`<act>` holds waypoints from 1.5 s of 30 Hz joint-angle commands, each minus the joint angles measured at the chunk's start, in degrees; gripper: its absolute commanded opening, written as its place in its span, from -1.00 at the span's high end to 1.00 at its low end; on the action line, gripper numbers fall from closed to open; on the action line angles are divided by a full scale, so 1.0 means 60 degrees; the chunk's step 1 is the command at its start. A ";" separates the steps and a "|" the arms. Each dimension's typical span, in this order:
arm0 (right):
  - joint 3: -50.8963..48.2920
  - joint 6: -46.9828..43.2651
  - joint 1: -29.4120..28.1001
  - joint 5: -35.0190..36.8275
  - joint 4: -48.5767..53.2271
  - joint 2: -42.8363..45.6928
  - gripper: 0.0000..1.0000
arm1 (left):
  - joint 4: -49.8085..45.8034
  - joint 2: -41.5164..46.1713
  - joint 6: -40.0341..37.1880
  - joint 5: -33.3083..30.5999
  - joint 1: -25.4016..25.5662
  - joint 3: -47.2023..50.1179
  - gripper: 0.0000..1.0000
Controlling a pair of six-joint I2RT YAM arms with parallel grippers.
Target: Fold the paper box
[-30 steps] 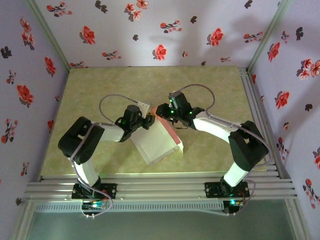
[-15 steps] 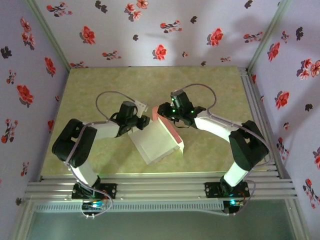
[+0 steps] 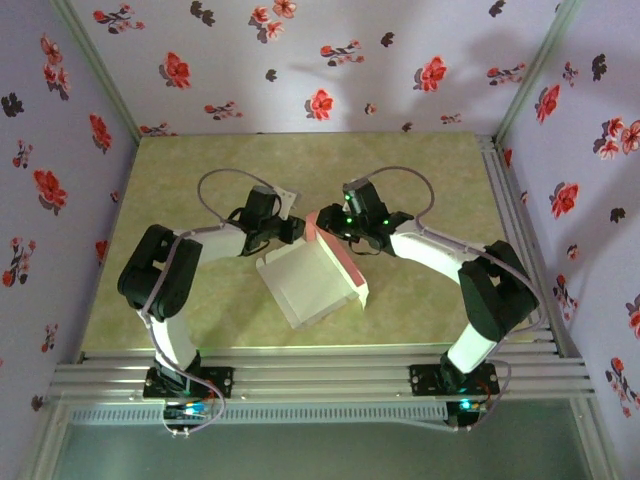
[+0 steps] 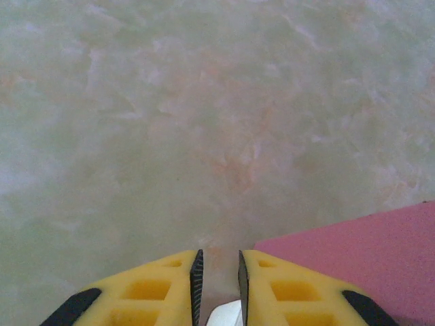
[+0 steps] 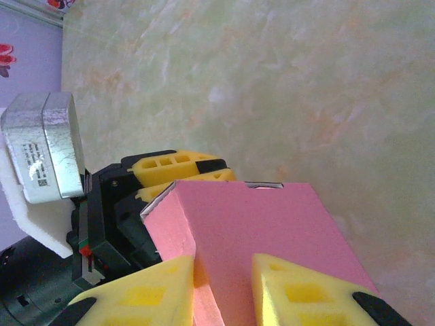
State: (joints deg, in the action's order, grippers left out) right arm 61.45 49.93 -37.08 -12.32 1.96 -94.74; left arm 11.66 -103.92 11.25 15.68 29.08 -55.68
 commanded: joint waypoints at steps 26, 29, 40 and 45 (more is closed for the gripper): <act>-0.0186 0.0083 0.0081 0.0127 0.0795 -0.0391 0.43 | -0.1897 -0.0550 0.7380 0.0221 -0.0003 -0.0832 0.56; -0.0263 0.0152 0.0078 0.0148 0.0702 -0.0396 0.43 | -0.1885 -0.0631 0.7837 0.0144 0.0151 -0.0899 0.54; -0.0529 0.0273 -0.0036 0.0017 0.0238 -0.0474 0.43 | -0.2159 -0.0578 0.8164 -0.0346 0.0295 -0.1204 0.53; -0.0583 0.0132 0.0038 0.0021 0.0047 -0.0484 0.40 | -0.2383 -0.0534 0.7915 -0.0388 0.0295 -0.1297 0.53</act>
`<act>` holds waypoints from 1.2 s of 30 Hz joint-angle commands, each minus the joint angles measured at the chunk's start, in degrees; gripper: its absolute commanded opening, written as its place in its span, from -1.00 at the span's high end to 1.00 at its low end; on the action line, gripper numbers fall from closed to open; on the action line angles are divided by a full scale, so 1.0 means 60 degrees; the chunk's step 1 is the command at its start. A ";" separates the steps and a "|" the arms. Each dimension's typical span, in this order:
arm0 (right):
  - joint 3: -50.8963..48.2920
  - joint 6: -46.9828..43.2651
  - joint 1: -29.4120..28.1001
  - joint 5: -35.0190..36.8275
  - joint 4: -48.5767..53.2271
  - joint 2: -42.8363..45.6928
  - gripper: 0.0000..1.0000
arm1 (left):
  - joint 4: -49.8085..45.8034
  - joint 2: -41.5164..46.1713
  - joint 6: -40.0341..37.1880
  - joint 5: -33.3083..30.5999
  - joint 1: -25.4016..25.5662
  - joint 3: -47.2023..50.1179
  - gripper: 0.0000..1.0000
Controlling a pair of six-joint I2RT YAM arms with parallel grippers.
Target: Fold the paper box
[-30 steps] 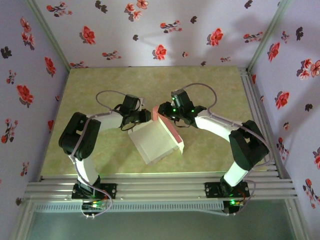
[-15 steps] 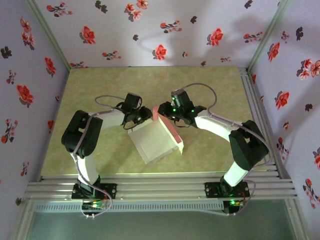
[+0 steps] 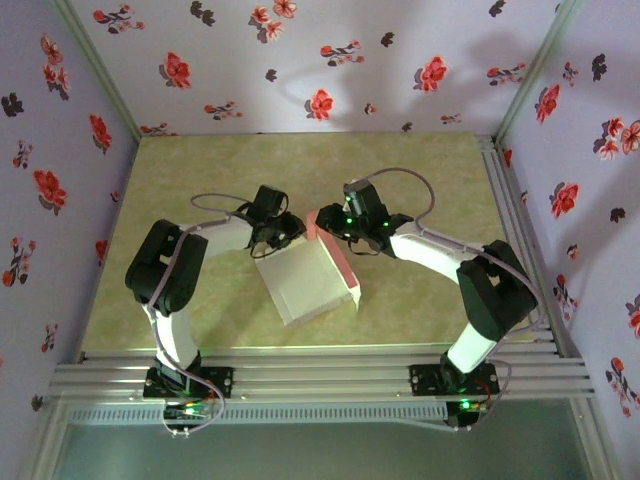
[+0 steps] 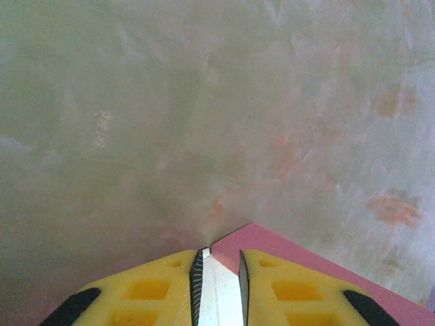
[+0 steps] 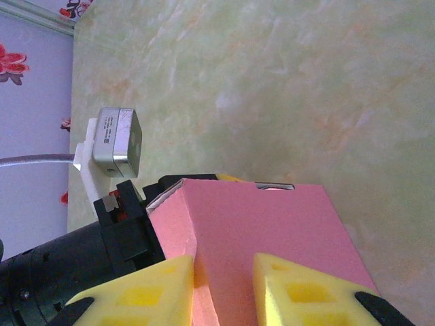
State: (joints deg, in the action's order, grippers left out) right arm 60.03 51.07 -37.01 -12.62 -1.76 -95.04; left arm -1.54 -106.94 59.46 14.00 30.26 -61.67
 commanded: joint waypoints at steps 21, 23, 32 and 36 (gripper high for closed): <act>-0.1157 -0.0783 0.0590 -0.0606 -0.1177 -0.0346 0.24 | -0.0181 -0.0018 -0.0411 -0.0231 0.0083 -0.0293 0.55; -0.1117 -0.0864 0.0610 -0.0623 -0.1186 -0.0330 0.24 | -0.0114 -0.0057 -0.0383 -0.0224 0.0118 -0.0191 0.56; -0.1044 -0.0997 0.0617 -0.0706 -0.1197 -0.0245 0.21 | 0.0268 -0.0120 -0.0260 -0.0288 0.0186 0.0280 0.59; -0.1011 -0.1096 0.0625 -0.0685 -0.1194 -0.0321 0.19 | 0.0403 -0.0192 -0.0256 -0.0297 0.0186 0.0306 0.59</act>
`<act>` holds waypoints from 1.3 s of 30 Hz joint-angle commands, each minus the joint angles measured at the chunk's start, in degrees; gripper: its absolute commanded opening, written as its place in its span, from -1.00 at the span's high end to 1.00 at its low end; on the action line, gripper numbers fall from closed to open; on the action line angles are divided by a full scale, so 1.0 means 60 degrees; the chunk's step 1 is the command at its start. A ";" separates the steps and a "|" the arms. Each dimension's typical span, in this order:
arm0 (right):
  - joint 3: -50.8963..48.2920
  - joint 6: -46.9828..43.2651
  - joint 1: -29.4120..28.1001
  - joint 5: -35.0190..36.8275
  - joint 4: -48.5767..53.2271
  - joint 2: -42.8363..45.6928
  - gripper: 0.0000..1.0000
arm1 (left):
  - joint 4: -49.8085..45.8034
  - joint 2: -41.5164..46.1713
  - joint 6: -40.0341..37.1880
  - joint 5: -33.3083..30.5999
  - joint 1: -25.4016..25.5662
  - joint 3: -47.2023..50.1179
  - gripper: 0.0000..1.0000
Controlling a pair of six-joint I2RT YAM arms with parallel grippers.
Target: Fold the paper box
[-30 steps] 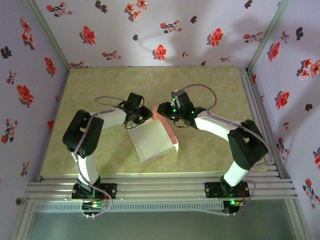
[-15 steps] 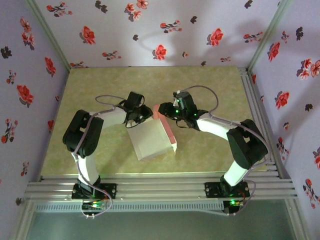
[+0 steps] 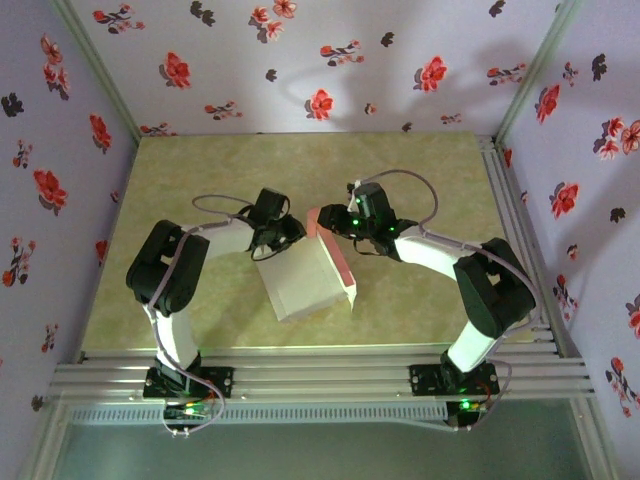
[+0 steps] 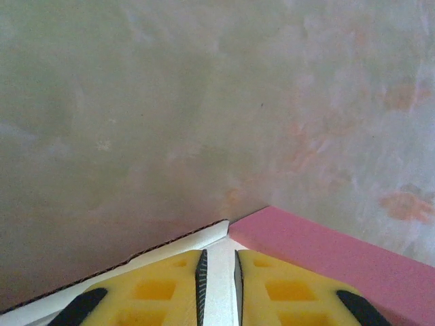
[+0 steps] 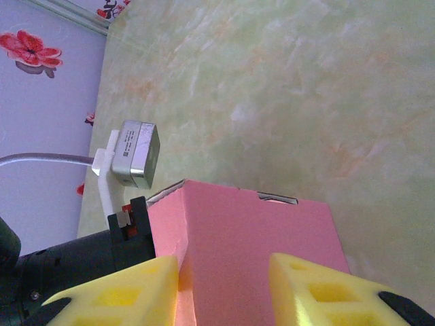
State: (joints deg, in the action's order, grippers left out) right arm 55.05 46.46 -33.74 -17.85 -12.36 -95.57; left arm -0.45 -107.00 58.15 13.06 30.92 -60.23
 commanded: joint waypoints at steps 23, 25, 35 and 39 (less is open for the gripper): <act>0.0186 -0.0799 0.0071 0.0242 0.0419 -0.0433 0.11 | 0.0425 -0.0682 -0.0143 -0.0565 0.0113 0.0405 0.67; 0.0192 -0.0814 0.0072 0.0238 0.0419 -0.0434 0.10 | 0.0470 -0.0683 -0.0138 -0.0594 0.0121 0.0490 0.67; 0.0357 -0.0851 0.0099 0.0206 0.0434 -0.0449 0.01 | 0.0633 -0.0668 -0.0036 -0.0726 0.0135 0.0846 0.68; 0.0505 -0.0858 0.0158 0.0207 0.0442 -0.0471 -0.03 | 0.0533 -0.0700 -0.0049 -0.0726 0.0135 0.0796 0.68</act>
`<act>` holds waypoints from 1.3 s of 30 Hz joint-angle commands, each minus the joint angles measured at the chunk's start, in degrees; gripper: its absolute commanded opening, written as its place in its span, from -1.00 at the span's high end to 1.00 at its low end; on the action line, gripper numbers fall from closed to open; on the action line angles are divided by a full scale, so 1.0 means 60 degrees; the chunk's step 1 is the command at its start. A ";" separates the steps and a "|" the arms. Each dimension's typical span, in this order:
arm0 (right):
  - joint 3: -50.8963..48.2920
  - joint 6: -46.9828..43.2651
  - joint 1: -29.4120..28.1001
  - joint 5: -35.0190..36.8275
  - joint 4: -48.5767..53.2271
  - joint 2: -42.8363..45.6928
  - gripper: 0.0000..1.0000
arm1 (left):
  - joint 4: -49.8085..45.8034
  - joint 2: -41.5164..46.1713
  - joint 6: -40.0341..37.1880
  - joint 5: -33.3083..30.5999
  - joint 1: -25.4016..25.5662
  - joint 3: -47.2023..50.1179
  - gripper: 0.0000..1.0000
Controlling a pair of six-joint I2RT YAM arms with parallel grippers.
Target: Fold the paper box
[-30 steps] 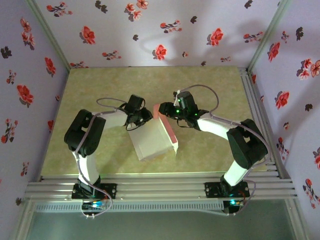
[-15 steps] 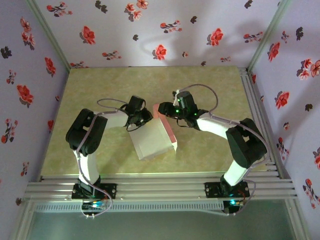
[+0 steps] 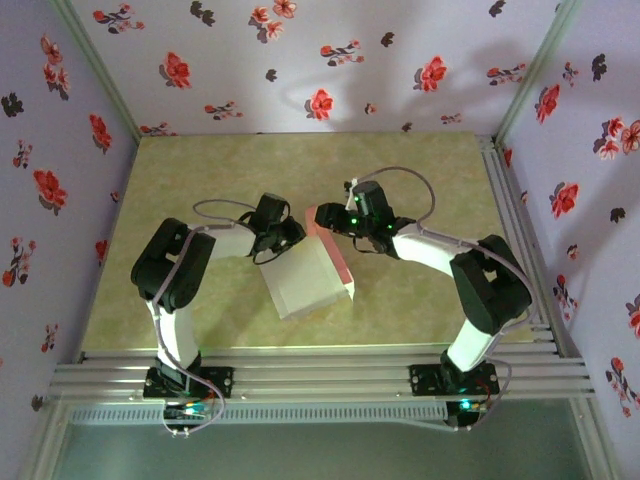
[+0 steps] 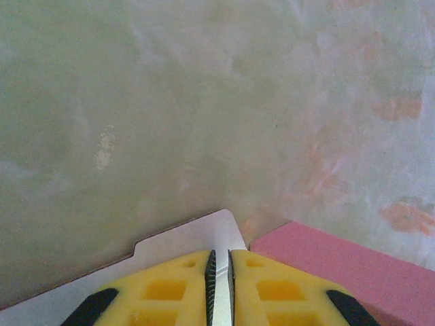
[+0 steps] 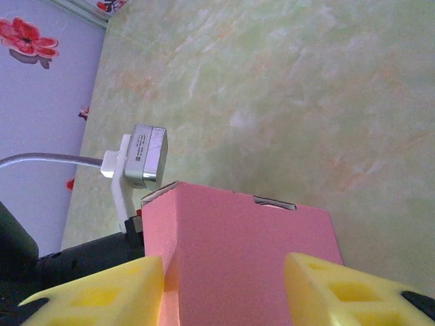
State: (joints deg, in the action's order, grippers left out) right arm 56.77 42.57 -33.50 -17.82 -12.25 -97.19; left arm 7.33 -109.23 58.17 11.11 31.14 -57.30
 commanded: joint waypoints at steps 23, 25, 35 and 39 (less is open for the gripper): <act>0.0561 0.0379 0.0295 0.0677 -0.1573 -0.0844 -0.15 | -0.0900 -0.0308 -0.0078 -0.0505 0.0143 0.0322 0.70; 0.0542 0.0456 0.0293 0.0786 -0.1819 -0.0895 -0.15 | -0.0891 -0.0282 -0.0078 -0.0519 0.0157 0.0343 0.70; 0.0543 0.0757 0.0236 0.1088 -0.2521 -0.1299 -0.13 | -0.0856 -0.0334 -0.0079 -0.0519 0.0172 0.0350 0.70; 0.0519 0.0772 0.0179 0.1226 -0.2580 -0.1459 -0.08 | -0.0863 -0.0323 -0.0085 -0.0519 0.0172 0.0354 0.71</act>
State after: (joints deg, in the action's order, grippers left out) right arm 58.81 46.52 -32.14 -12.62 -25.78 -104.97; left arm 7.35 -109.21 58.15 10.37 31.42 -57.25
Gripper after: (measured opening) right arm 0.548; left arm 0.149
